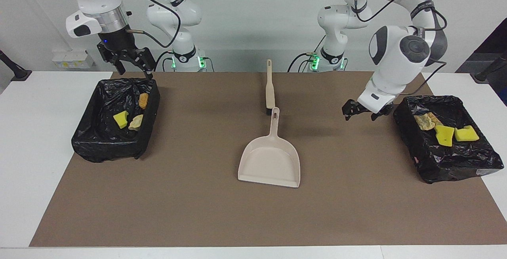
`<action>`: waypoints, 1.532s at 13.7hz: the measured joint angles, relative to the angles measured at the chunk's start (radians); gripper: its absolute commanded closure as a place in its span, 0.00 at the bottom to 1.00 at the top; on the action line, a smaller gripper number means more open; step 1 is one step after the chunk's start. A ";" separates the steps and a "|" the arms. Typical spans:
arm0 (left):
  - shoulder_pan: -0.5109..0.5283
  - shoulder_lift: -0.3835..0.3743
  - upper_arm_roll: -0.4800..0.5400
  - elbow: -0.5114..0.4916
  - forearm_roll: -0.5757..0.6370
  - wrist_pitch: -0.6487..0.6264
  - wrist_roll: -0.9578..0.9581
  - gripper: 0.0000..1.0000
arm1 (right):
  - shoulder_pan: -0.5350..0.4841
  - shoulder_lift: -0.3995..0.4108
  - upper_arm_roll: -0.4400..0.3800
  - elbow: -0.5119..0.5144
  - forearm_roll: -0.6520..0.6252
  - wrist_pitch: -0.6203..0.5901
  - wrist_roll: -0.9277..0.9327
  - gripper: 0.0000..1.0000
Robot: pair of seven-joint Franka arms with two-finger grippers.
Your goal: Sweep and dump trash in bin
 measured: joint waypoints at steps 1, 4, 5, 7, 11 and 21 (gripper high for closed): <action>0.019 -0.012 0.000 0.001 0.000 -0.011 0.021 0.00 | 0.000 0.000 0.000 0.001 0.002 0.000 0.000 0.00; 0.046 -0.064 0.009 0.006 0.002 -0.074 0.035 0.00 | 0.000 0.000 0.000 0.004 0.003 0.000 0.000 0.00; 0.048 -0.082 0.020 0.016 0.003 -0.106 0.035 0.00 | 0.000 0.000 0.000 0.004 0.003 0.000 0.000 0.00; 0.049 -0.118 0.040 0.059 0.012 -0.181 0.039 0.00 | 0.000 0.000 0.000 0.004 0.003 0.000 0.000 0.00; 0.049 -0.200 0.049 0.110 0.017 -0.262 0.041 0.00 | 0.000 0.000 0.000 0.004 0.003 0.000 0.000 0.00; 0.049 -0.218 0.057 0.174 -0.029 -0.300 0.036 0.00 | 0.000 0.000 0.000 0.004 0.003 0.000 0.000 0.00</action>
